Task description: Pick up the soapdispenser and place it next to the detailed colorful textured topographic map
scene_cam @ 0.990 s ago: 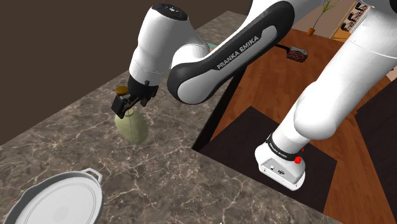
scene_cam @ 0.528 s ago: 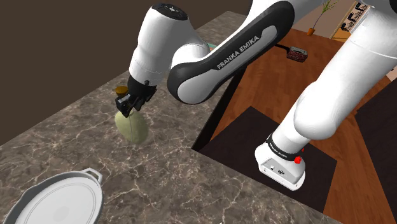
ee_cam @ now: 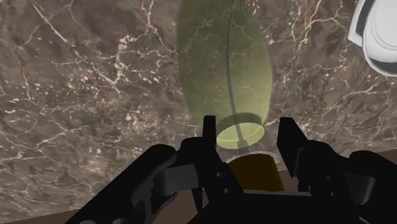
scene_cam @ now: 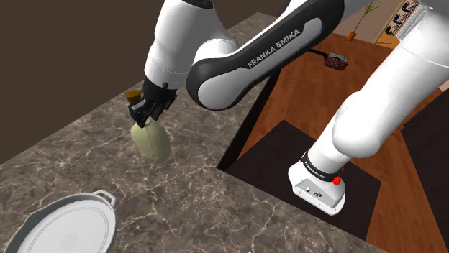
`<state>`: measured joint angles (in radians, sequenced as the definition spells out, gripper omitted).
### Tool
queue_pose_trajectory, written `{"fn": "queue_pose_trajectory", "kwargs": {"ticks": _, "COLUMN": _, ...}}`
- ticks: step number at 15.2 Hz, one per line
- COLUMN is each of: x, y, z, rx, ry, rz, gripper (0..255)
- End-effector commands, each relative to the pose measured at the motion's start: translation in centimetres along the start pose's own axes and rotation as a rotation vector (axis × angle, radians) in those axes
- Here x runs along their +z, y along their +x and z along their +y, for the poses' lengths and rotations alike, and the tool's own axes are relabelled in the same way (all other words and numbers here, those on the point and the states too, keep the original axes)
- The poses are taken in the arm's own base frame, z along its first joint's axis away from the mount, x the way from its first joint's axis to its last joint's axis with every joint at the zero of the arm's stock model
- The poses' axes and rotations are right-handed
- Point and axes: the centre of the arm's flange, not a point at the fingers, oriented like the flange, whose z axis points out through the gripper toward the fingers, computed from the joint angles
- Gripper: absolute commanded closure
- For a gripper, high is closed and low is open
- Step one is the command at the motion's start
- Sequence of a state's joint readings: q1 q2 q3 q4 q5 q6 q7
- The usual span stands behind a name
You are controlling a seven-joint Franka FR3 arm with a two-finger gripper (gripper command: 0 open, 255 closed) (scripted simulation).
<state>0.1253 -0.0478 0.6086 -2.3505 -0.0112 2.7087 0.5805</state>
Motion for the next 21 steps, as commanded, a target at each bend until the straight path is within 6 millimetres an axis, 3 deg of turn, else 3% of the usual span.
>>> {"fn": "queue_pose_trajectory", "kwargs": {"ticks": 1, "x": -1.0, "y": 0.3, "z": -0.2, "rx": 0.000, "ry": 0.000, "rz": 0.000, "gripper": 255}}
{"fn": "queue_pose_trajectory", "kwargs": {"ticks": 21, "x": -10.7, "y": 4.0, "z": -2.2, "rx": 0.000, "ry": 0.000, "rz": 0.000, "gripper": 255}}
